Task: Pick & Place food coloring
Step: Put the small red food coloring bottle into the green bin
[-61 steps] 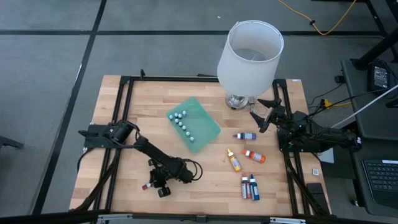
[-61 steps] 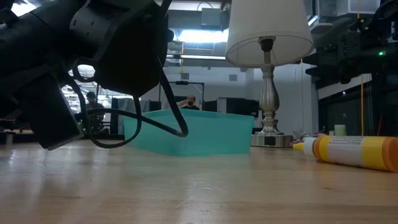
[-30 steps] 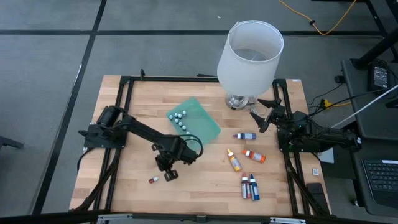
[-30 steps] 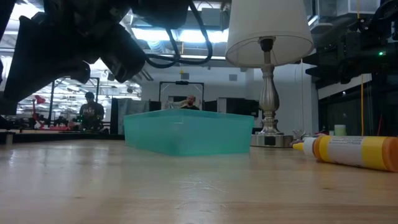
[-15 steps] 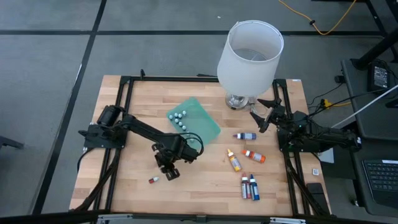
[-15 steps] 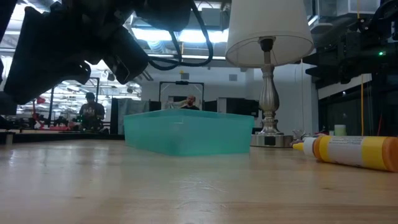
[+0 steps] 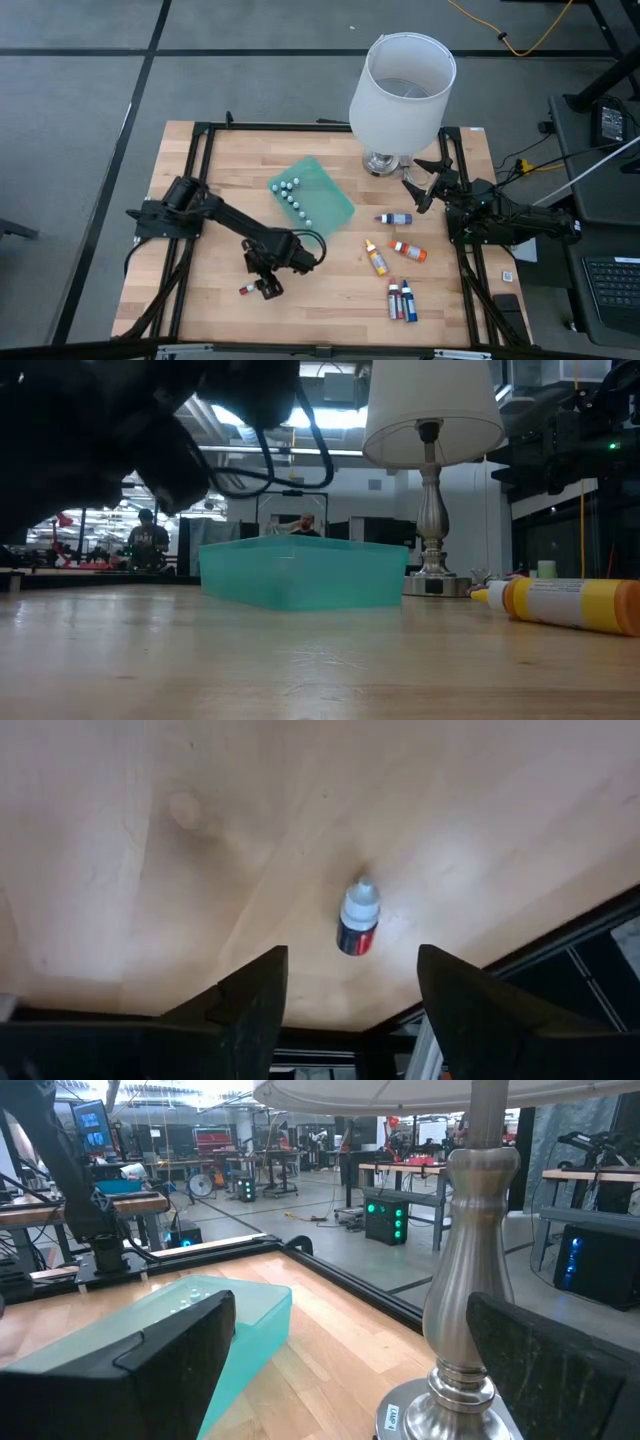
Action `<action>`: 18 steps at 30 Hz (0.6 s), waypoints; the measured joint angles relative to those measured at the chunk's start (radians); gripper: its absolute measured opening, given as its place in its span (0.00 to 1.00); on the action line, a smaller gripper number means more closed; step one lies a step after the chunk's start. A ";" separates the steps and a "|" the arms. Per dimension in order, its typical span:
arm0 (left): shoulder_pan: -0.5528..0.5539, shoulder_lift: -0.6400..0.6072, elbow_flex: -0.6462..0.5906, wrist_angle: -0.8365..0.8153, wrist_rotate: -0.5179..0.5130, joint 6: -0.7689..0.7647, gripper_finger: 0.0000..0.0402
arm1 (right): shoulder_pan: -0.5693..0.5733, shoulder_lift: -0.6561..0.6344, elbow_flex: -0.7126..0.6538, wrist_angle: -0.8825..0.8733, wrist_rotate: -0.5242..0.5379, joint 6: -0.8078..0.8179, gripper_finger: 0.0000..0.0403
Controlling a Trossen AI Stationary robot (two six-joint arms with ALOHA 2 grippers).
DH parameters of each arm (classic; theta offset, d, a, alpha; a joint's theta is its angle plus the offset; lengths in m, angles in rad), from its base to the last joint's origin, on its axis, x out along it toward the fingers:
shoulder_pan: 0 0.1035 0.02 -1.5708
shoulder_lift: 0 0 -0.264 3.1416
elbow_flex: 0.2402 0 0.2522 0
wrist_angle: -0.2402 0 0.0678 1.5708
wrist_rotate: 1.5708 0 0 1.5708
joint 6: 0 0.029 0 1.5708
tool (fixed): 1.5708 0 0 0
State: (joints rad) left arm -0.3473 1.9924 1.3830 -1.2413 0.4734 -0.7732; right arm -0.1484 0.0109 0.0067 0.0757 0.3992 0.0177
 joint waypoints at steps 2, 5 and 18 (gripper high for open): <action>-0.006 0.018 0.000 0.002 0.002 0.002 0.54 | 0.000 0.000 0.000 0.000 0.000 0.000 0.98; -0.017 0.042 0.000 0.006 0.022 0.023 0.54 | 0.000 0.000 0.000 0.000 0.000 0.000 0.98; -0.045 0.120 0.004 0.015 0.041 0.046 0.54 | 0.000 0.000 0.000 0.000 0.000 0.000 0.98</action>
State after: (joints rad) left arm -0.3923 2.1128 1.3869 -1.2264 0.5144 -0.7273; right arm -0.1484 0.0109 0.0067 0.0757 0.3992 0.0177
